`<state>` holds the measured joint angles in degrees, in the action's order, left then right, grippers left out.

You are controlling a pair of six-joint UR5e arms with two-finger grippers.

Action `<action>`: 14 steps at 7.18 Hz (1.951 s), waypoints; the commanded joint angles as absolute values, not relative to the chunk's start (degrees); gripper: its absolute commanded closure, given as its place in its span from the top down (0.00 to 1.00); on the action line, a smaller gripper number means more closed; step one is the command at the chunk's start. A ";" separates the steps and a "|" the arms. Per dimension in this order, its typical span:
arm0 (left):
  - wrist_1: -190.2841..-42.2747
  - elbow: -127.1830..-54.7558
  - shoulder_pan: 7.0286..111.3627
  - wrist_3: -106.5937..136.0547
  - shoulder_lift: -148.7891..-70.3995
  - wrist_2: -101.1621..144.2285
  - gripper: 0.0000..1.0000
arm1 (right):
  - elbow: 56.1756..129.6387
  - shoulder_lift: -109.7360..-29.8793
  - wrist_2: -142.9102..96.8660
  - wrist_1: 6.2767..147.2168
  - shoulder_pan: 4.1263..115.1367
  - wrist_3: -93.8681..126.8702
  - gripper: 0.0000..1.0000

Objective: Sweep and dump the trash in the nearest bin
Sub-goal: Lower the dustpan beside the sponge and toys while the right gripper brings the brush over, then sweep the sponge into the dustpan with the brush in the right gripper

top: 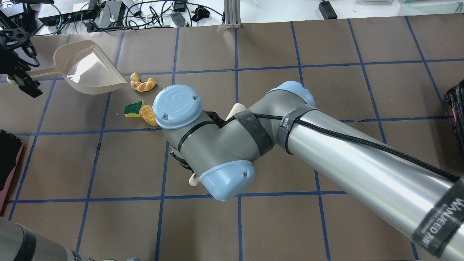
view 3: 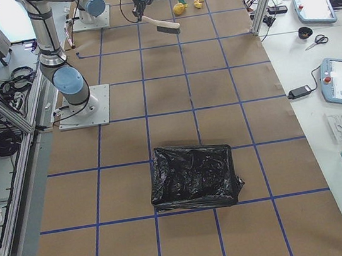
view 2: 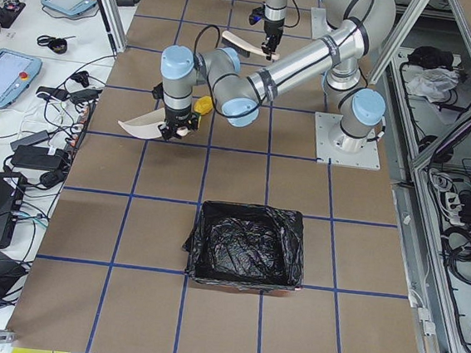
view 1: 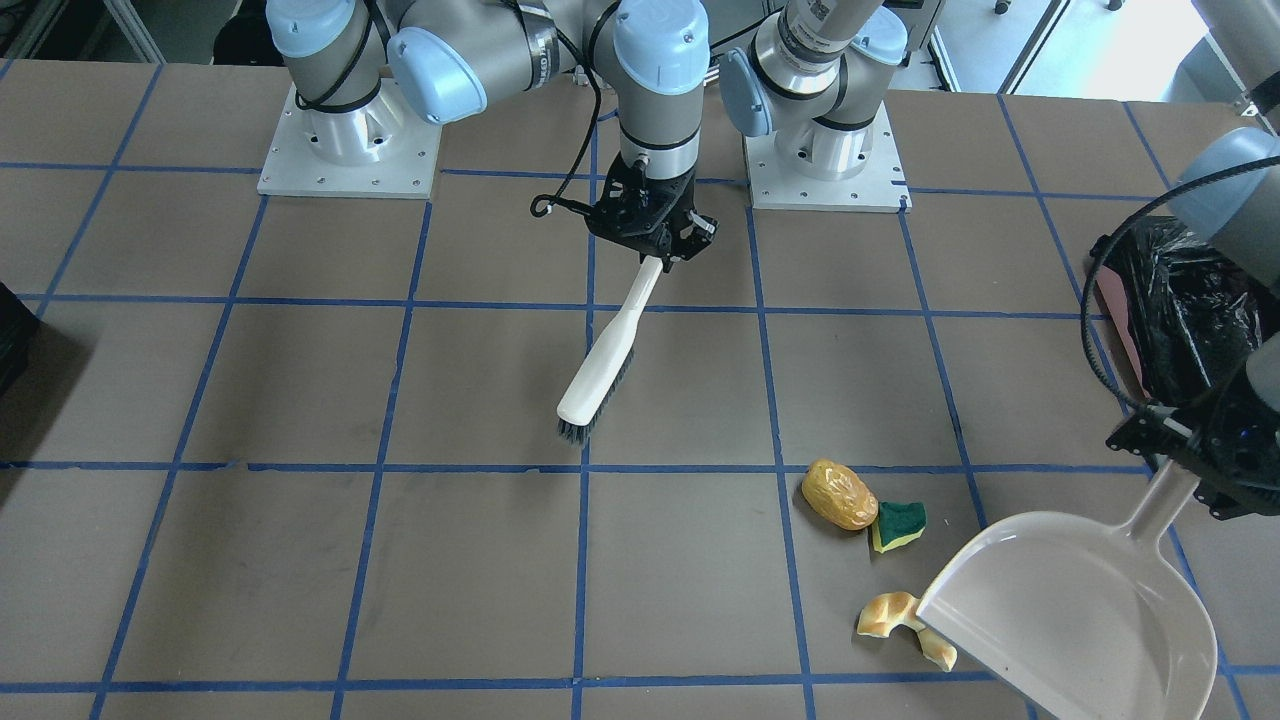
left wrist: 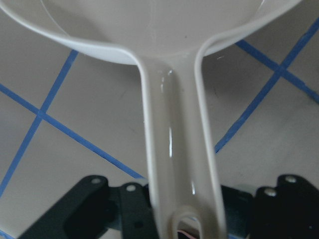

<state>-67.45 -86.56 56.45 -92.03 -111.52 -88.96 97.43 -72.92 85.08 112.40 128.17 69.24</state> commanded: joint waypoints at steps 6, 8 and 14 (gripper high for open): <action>-56.00 -86.84 49.22 -126.39 -119.25 -84.99 0.00 | 69.33 -52.96 80.42 109.53 134.54 84.44 0.00; -55.55 -86.75 49.83 -126.56 -120.49 -84.90 0.00 | 56.48 -44.86 79.37 103.74 137.45 88.74 0.00; -52.66 -86.48 54.32 -134.90 -122.69 -86.22 0.00 | 53.79 -39.99 77.87 103.80 137.82 86.84 0.00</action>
